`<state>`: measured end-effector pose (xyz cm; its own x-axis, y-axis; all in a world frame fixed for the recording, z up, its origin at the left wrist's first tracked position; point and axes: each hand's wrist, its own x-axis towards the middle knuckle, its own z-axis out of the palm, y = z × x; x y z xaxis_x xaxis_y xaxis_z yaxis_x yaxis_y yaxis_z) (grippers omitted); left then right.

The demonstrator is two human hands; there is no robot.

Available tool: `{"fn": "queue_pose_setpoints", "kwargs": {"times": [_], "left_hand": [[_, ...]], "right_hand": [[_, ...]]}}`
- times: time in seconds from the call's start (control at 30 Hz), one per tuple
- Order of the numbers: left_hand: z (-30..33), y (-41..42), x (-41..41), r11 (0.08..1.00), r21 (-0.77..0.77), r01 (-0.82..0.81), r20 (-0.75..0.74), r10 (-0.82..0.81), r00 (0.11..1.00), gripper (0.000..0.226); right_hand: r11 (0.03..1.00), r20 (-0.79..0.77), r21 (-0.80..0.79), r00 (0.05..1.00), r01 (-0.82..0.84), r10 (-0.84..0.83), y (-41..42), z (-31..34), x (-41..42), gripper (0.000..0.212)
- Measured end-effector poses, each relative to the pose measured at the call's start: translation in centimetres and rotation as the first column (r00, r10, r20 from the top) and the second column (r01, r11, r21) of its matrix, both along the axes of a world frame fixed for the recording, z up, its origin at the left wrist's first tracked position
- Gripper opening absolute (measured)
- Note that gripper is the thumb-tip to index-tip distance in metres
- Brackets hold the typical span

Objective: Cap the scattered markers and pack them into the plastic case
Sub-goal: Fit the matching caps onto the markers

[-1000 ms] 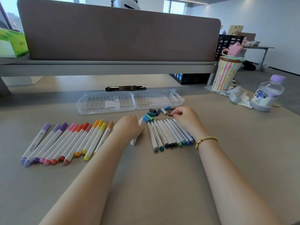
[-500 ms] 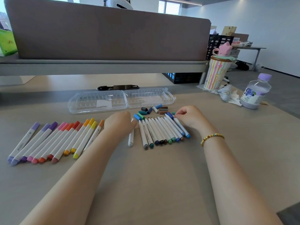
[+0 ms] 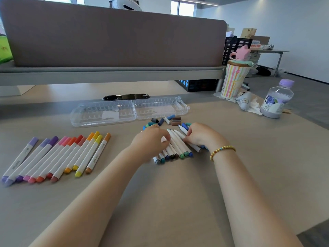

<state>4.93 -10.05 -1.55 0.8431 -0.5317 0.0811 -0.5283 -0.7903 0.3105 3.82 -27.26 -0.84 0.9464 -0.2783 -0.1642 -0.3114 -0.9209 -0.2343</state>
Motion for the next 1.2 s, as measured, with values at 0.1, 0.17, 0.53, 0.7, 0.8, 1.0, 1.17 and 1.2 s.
{"fn": "queue_pose_setpoints", "kwargs": {"times": [0.1,0.17,0.53,0.7,0.8,1.0,1.17,1.2], "left_hand": [[-0.1,0.1,0.4,0.998,-0.06,0.006,-0.026,-0.007,1.0,0.025],[-0.1,0.2,0.6,0.991,-0.136,-0.012,-0.03,0.008,1.0,0.025],[0.4,1.3,1.1,0.876,-0.446,-0.183,-0.178,0.113,0.977,0.017],[1.1,0.8,0.7,0.82,-0.532,-0.213,-0.313,0.043,0.949,0.026],[1.8,0.8,0.4,0.758,-0.588,-0.281,-0.463,-0.03,0.886,0.024],[1.5,1.4,0.9,0.788,-0.522,-0.328,-0.533,-0.001,0.846,0.029],[1.4,2.5,1.8,0.706,-0.567,-0.426,-0.594,0.008,0.804,0.025],[1.4,2.6,2.0,0.683,-0.577,-0.447,-0.607,0.008,0.795,0.024]], "right_hand": [[0.999,0.034,-0.046,0.999,0.01,-0.009,0.5,-0.3,-0.1,0.021],[0.998,0.055,-0.069,0.999,0.006,-0.002,0.7,-0.2,-0.2,0.022],[0.872,0.151,0.49,0.986,-0.01,-0.074,0.2,2.2,-1.2,0.016],[0.615,0.169,0.785,0.981,-0.074,-0.097,1.0,2.6,-1.3,0.011],[0.525,0.162,0.847,0.981,-0.083,-0.106,1.6,2.2,-0.8,0.009],[0.382,0.127,0.92,0.99,-0.093,-0.067,3.4,1.5,0.4,0.011],[0.613,0.273,0.789,0.92,-0.046,-0.282,1.9,1.1,2.0,0.007],[0.724,0.347,0.689,0.889,-0.027,-0.298,1.4,0.7,2.5,0.008]]}}
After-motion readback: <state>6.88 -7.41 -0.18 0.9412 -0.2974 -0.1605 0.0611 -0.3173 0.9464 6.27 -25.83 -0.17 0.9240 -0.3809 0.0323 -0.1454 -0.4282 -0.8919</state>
